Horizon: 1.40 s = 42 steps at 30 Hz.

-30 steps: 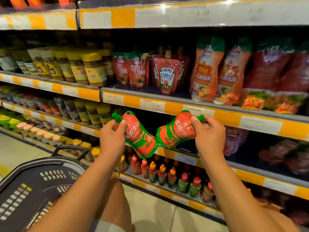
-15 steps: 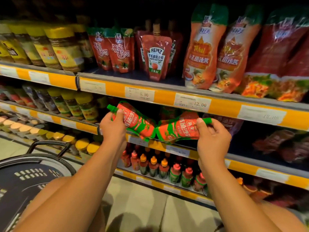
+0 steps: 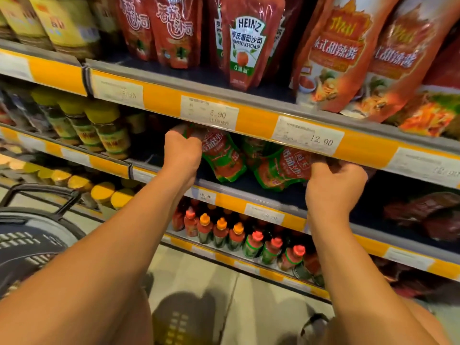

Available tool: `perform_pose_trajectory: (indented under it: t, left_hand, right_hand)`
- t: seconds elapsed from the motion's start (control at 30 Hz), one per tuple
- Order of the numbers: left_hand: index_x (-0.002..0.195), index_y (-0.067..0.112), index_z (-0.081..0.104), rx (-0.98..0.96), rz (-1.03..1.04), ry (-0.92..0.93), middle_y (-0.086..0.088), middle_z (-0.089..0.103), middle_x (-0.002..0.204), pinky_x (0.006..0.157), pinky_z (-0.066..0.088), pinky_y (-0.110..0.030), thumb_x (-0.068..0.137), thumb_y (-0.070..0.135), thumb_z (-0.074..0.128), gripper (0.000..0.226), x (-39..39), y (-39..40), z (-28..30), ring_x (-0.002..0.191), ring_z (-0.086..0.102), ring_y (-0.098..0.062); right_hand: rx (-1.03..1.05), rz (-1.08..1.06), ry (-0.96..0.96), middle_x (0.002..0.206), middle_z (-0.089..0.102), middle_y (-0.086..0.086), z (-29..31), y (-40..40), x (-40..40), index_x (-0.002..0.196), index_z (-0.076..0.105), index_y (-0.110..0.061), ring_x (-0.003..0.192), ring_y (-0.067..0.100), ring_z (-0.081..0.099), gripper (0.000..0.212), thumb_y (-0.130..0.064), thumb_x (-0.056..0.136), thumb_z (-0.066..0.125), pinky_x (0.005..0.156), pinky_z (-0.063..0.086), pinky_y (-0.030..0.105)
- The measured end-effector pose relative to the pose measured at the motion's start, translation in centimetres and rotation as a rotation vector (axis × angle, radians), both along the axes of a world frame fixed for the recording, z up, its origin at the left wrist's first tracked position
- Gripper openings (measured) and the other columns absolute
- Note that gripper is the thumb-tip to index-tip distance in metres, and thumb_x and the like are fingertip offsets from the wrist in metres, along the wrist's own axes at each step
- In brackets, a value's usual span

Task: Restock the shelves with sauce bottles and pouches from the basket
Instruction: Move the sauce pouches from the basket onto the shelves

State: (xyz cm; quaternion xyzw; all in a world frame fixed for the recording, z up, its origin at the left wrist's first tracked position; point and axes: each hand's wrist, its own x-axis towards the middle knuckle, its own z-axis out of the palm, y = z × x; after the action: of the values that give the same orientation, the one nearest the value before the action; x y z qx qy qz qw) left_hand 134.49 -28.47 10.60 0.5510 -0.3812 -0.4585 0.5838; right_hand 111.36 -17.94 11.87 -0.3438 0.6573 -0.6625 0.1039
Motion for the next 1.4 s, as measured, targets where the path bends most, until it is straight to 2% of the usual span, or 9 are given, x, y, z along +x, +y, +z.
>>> perform_pose_trajectory:
  t: [0.07,0.17,0.3,0.4,0.47,0.53,0.7,0.93,1.4]
  left_hand:
    - [0.115,0.009,0.069,-0.039,-0.077,0.021,-0.017,0.072,0.122,0.096,0.057,-0.055,0.087,-0.001,0.065,0.030,-0.6,-0.5,0.0,0.109,0.066,-0.026]
    - [0.106,0.024,0.071,-0.094,-0.159,0.013,-0.001,0.074,0.117,0.106,0.053,-0.053,0.089,0.001,0.071,0.028,-1.8,-0.7,-0.2,0.116,0.067,-0.024]
    - [0.105,0.032,0.069,-0.181,-0.256,-0.010,0.012,0.072,0.114,0.101,0.053,-0.035,0.090,0.003,0.077,0.033,-2.9,-0.8,-0.5,0.113,0.067,-0.012]
    - [0.114,0.030,0.070,-0.173,-0.376,-0.092,0.015,0.073,0.116,0.090,0.054,-0.020,0.089,0.014,0.081,0.032,-3.3,-0.7,-1.1,0.110,0.068,-0.003]
    - [0.121,0.026,0.071,-0.156,-0.423,-0.196,0.010,0.074,0.121,0.097,0.056,-0.027,0.089,0.023,0.081,0.034,-3.7,-0.6,-1.6,0.114,0.068,-0.007]
    - [0.123,0.025,0.071,-0.129,-0.407,-0.253,0.005,0.073,0.124,0.103,0.054,-0.039,0.090,0.025,0.081,0.034,-3.8,-0.7,-2.0,0.117,0.067,-0.014]
    - [0.131,0.016,0.065,-0.004,-0.504,-0.420,-0.003,0.070,0.127,0.102,0.056,-0.045,0.081,0.014,0.088,0.055,-3.4,-0.4,-3.4,0.118,0.066,-0.022]
    - [0.134,0.015,0.064,0.008,-0.491,-0.516,-0.005,0.070,0.129,0.104,0.054,-0.044,0.080,0.013,0.089,0.059,-4.3,0.0,-4.2,0.117,0.066,-0.023]
    - [0.139,0.010,0.058,-0.023,-0.501,-0.467,-0.008,0.065,0.138,0.107,0.051,-0.042,0.085,0.006,0.083,0.059,-5.1,-1.6,-5.2,0.128,0.061,-0.024]
  right_hand:
    - [-0.033,0.031,0.030,0.067,0.071,-0.009,0.2,-0.4,0.2,0.090,0.075,-0.011,0.057,-0.006,0.053,0.016,-0.014,0.079,0.064,0.053,0.047,0.025]
    - [-0.072,0.065,0.089,0.078,0.061,-0.048,0.2,-1.1,0.7,0.117,0.076,-0.012,0.073,-0.027,0.055,0.041,-0.002,0.079,0.065,0.066,0.042,-0.003]
    - [-0.027,0.152,0.043,0.104,0.063,-0.041,-0.5,-2.5,1.2,0.128,0.072,-0.013,0.101,-0.026,0.057,0.046,-0.007,0.082,0.073,0.085,0.043,-0.001]
    - [0.021,0.155,0.093,0.135,0.063,-0.015,-0.7,-3.2,1.4,0.137,0.064,-0.013,0.127,0.003,0.056,0.050,-0.010,0.088,0.073,0.104,0.042,0.016]
    - [0.087,0.221,0.127,0.145,0.057,0.000,-0.9,-3.7,1.1,0.137,0.061,-0.014,0.139,0.019,0.049,0.045,-0.008,0.093,0.069,0.115,0.038,0.029]
    - [0.236,0.269,0.115,0.145,0.058,0.009,-1.4,-4.1,0.8,0.124,0.066,-0.011,0.139,0.028,0.051,0.032,-0.009,0.093,0.069,0.116,0.041,0.039]
    - [0.356,0.276,0.161,0.147,0.057,0.003,-2.6,-3.7,0.4,0.142,0.053,-0.015,0.134,0.027,0.053,0.063,-0.026,0.085,0.080,0.114,0.042,0.044]
    - [0.459,0.261,0.164,0.114,0.071,0.007,-4.0,-3.1,-0.4,0.111,0.065,-0.015,0.099,0.030,0.065,0.036,-0.021,0.081,0.084,0.087,0.057,0.040]
    - [0.390,0.319,0.092,0.132,0.065,0.002,-4.0,-3.8,-1.2,0.131,0.063,-0.017,0.123,0.024,0.060,0.053,-0.010,0.083,0.082,0.107,0.051,0.045]
